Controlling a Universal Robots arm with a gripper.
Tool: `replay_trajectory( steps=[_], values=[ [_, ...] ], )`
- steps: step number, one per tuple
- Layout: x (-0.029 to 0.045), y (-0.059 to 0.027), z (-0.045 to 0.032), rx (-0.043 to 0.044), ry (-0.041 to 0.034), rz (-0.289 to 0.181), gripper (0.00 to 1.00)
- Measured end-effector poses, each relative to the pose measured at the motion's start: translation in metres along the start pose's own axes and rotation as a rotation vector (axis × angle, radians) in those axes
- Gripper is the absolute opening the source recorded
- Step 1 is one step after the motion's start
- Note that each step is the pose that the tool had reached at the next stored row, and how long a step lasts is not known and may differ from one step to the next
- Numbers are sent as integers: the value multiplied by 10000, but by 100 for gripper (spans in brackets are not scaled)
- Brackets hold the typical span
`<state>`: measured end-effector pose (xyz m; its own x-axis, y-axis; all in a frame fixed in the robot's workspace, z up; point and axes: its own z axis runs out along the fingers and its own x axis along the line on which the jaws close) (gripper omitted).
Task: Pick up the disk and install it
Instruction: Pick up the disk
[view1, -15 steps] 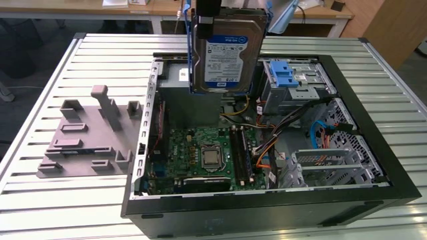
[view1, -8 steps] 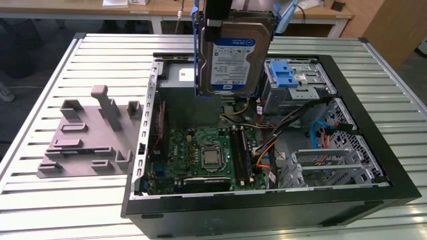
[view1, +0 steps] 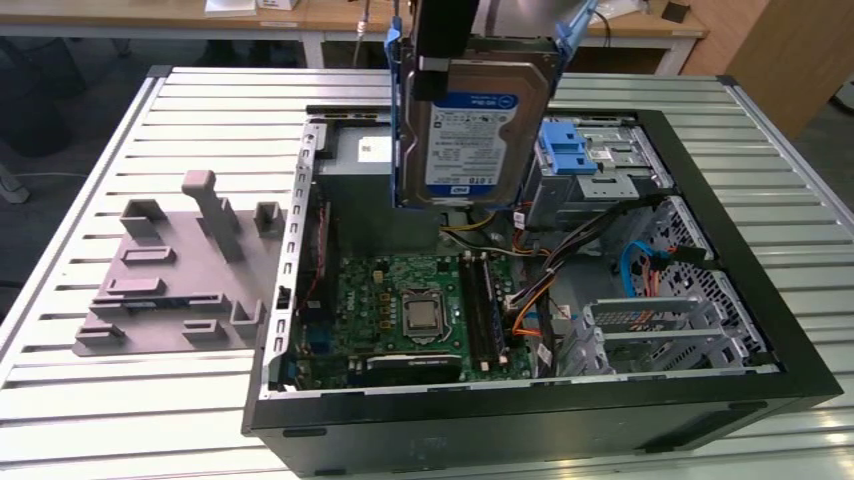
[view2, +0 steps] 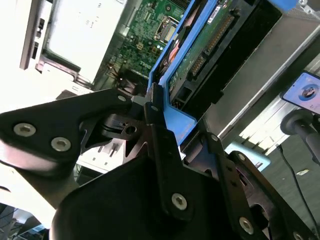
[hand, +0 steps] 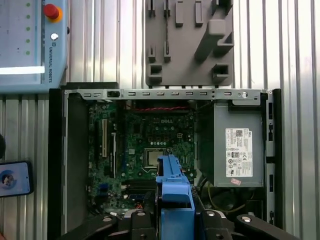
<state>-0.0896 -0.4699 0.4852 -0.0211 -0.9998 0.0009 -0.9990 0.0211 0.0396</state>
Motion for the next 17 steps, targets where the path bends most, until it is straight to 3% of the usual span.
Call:
replay_trajectory(
  steps=[2, 7, 12, 17],
  values=[
    [57, -1, 7, 9, -22, -2, 36],
    [86, -6, 15, 83, -246, -30, 36],
    [172, -18, 50, 89, -258, -40, 36],
    [174, -123, 57, 88, -254, -47, 36]
  ],
)
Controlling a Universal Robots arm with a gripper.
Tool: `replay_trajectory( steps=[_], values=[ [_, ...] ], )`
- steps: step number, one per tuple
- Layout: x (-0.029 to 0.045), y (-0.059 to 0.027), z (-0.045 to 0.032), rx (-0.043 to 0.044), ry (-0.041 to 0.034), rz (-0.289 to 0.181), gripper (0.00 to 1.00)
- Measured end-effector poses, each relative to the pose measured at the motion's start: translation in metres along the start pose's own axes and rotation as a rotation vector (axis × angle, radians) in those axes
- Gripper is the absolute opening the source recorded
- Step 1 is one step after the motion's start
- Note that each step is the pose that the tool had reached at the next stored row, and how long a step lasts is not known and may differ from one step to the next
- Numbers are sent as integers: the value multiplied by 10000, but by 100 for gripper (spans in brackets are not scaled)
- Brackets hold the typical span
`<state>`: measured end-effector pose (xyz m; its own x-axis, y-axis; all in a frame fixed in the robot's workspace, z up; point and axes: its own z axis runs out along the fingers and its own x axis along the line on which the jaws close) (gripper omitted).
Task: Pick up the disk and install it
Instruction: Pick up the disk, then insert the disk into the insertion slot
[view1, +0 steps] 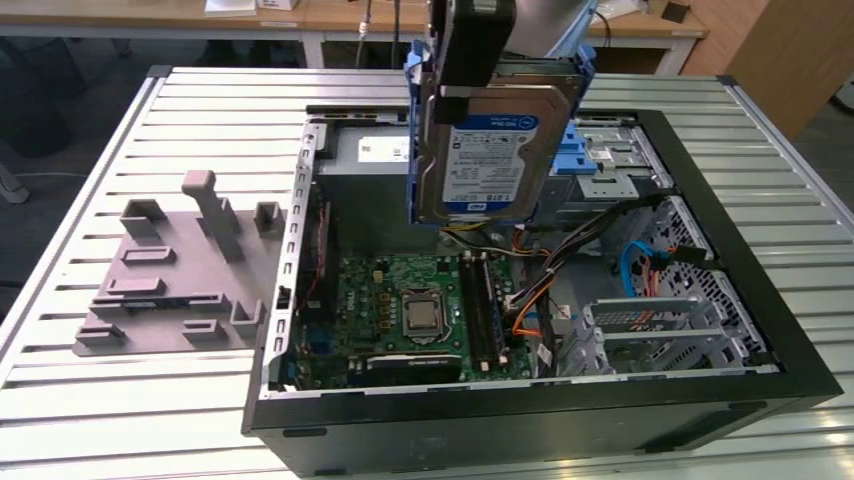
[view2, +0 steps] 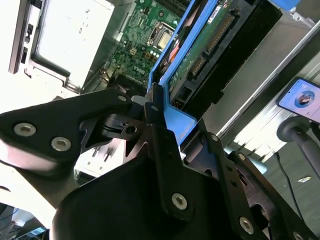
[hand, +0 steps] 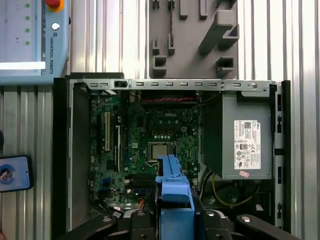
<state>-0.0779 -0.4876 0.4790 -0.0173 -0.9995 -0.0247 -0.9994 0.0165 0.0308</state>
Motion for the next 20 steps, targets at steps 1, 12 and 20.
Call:
replay_trajectory(
  steps=[1, 12, 20],
  values=[
    [0, -13, 1, 0, 0, -1, 36],
    [24, -94, 22, 0, -6, -8, 36],
    [205, -116, 22, 0, -7, -7, 36]
  ],
)
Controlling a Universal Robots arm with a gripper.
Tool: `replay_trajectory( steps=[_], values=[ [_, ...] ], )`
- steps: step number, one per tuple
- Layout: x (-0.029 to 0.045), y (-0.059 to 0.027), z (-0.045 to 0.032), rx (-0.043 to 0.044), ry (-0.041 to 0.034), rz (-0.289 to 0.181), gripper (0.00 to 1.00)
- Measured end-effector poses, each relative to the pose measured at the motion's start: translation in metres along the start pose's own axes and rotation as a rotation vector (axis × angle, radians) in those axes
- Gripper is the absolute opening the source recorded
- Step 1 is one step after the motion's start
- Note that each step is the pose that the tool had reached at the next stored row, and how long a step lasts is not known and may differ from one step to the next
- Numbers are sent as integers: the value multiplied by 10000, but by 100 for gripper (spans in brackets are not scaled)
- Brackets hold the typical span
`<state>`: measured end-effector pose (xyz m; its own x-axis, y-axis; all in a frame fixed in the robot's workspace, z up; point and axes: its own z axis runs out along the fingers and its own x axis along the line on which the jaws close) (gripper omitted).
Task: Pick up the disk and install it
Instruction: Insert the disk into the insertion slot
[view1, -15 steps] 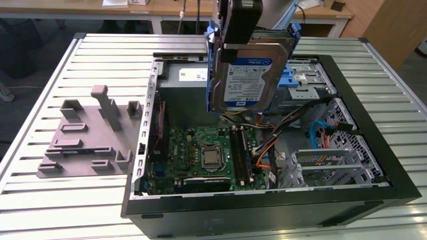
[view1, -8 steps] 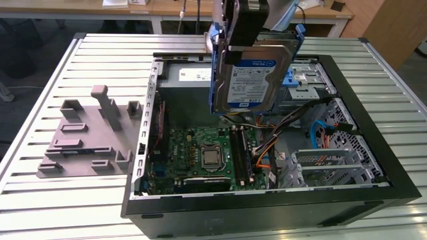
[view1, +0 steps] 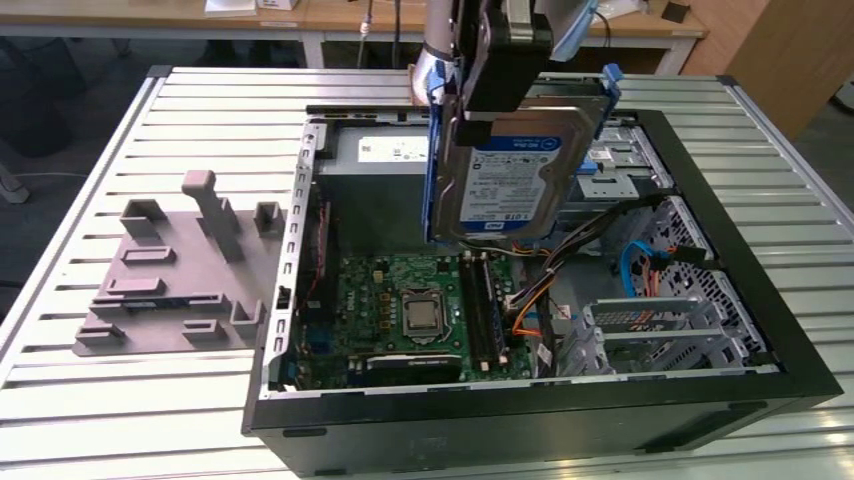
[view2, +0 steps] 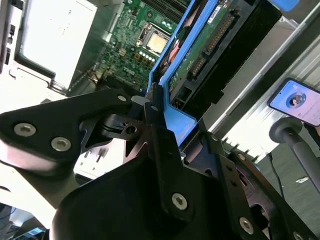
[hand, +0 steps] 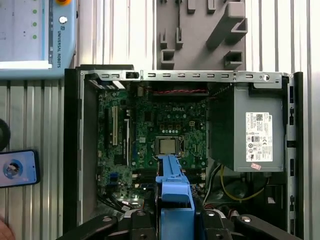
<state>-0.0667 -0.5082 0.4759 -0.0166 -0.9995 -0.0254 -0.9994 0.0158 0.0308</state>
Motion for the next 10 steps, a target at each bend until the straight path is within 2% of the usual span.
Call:
replay_trajectory(
  steps=[6, 10],
  values=[
    [146, -9, 0, 0, 1, 0, 36],
    [180, -31, 3, 1, -2, -1, 36]
  ],
)
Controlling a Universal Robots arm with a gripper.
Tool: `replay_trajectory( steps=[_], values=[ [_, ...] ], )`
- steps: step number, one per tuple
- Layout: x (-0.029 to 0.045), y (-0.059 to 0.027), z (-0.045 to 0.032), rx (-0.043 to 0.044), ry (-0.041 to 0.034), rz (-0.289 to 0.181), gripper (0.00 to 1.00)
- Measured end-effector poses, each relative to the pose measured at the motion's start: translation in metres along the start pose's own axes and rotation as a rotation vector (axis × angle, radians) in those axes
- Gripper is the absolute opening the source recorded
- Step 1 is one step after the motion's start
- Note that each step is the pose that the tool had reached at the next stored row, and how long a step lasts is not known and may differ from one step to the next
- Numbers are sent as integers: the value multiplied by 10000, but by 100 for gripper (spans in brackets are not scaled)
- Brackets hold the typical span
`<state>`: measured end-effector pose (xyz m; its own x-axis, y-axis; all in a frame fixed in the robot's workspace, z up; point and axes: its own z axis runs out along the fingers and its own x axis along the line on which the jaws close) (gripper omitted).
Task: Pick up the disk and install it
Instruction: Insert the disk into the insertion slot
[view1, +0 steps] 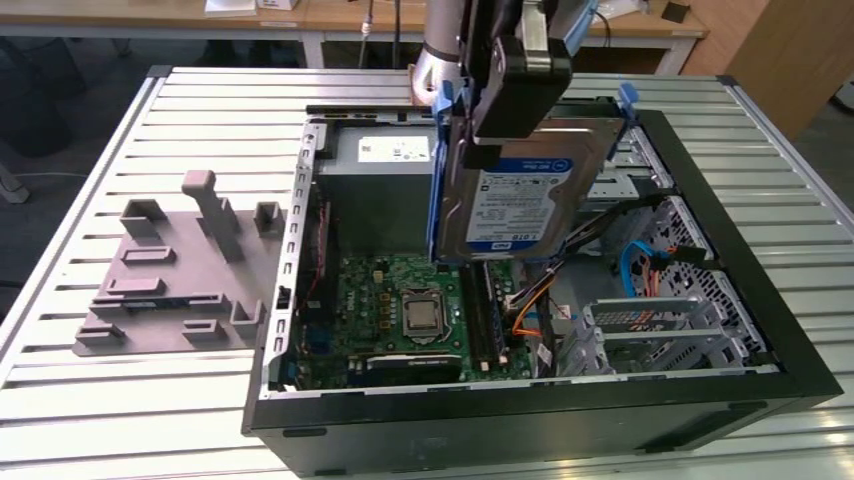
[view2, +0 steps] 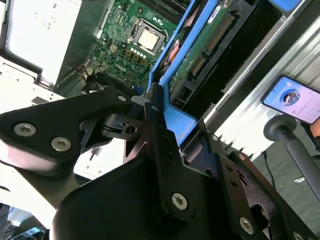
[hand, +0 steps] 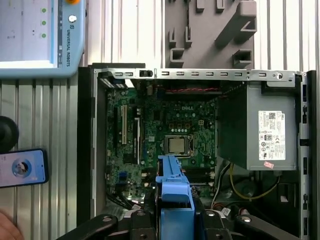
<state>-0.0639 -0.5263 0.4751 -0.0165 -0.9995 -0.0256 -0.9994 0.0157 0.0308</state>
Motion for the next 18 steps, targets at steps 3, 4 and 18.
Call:
replay_trajectory(
  steps=[3, 4, 18],
  values=[
    [14, -26, 0, 0, 1, 0, 36],
    [15, -35, 1, 0, 0, 0, 36],
    [35, -105, 5, 0, 1, 1, 36]
  ],
)
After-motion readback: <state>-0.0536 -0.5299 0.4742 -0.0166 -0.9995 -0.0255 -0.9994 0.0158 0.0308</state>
